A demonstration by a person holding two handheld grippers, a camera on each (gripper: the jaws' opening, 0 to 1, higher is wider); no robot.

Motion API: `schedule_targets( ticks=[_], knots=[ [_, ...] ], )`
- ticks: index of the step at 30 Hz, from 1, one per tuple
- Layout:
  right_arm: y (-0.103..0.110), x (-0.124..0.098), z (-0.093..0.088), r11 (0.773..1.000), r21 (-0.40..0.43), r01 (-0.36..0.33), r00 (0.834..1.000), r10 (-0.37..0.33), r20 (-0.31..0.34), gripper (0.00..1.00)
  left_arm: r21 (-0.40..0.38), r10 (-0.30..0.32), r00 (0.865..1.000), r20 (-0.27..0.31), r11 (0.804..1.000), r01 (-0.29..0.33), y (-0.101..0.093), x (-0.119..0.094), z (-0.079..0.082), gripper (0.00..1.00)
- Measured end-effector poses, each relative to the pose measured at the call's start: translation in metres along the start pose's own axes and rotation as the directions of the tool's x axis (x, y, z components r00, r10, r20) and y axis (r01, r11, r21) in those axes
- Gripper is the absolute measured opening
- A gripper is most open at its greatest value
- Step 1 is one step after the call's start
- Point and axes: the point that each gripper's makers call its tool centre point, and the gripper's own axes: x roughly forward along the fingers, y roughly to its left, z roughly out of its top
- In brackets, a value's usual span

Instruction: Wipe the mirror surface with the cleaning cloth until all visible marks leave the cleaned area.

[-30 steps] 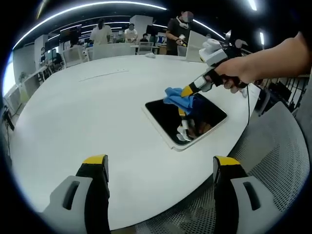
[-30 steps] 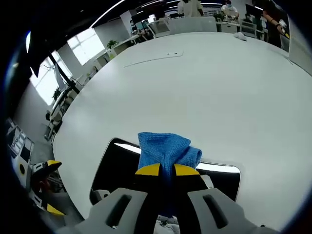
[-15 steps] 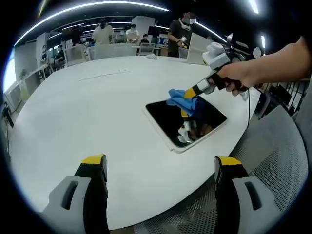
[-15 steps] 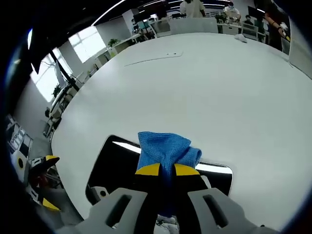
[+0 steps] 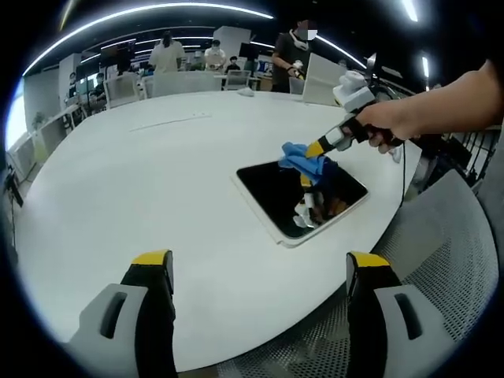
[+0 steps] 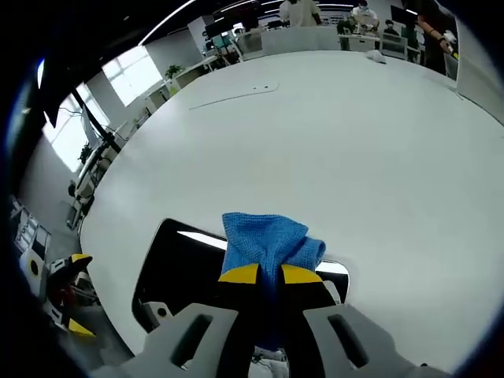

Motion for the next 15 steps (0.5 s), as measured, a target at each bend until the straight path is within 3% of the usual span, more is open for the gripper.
schedule_targets(
  ticks=[15],
  knots=[
    [-0.013, -0.019, -0.004, 0.999, 0.043, 0.032, 0.999, -0.032, -0.001, 0.04, 0.001, 0.003, 1.000, -0.001, 1.000, -0.003, -0.001, -0.001, 0.001, 0.90]
  ],
)
